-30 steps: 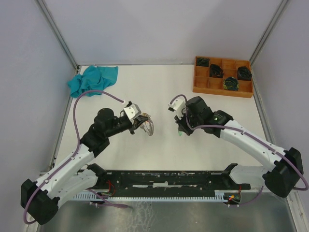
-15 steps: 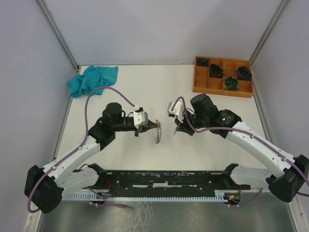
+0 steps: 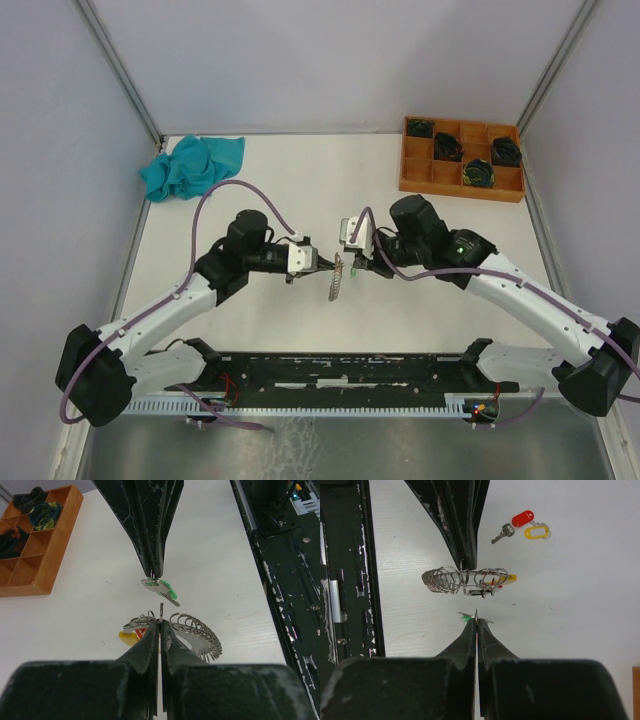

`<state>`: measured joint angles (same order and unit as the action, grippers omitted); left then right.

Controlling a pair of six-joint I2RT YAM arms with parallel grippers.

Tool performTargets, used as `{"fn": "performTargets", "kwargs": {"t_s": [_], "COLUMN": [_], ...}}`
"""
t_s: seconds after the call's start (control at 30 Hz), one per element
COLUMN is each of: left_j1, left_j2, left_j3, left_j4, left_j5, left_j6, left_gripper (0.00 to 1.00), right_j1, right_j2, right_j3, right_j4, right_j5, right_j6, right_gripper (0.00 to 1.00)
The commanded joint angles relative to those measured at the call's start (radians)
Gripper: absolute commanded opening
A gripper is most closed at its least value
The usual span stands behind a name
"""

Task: Put the keys on the keyring

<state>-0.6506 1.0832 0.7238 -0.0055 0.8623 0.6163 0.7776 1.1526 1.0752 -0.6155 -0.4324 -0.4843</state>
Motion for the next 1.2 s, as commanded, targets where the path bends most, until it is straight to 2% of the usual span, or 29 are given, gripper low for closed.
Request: {"fn": "performTargets", "kwargs": {"t_s": [0.0, 0.23, 1.17], "left_j1": [-0.017, -0.034, -0.040], "left_j2": [-0.026, -0.065, -0.061], "left_j3": [-0.016, -0.073, -0.078], "left_j4": [0.064, 0.154, 0.182], "left_j5": [-0.042, -0.092, -0.069], "left_j6": [0.068, 0.021, -0.031], "left_gripper": [0.03, 0.03, 0.03], "right_j1": [0.022, 0.053, 0.082], "right_j2": [-0.009, 0.003, 0.006], "right_j3": [0.004, -0.020, -0.055], "right_j4": [0.076, 0.115, 0.147], "right_j5": [0.004, 0.028, 0.060], "right_j6": [-0.038, -0.040, -0.046], "right_gripper": [0.01, 0.01, 0.01]}}
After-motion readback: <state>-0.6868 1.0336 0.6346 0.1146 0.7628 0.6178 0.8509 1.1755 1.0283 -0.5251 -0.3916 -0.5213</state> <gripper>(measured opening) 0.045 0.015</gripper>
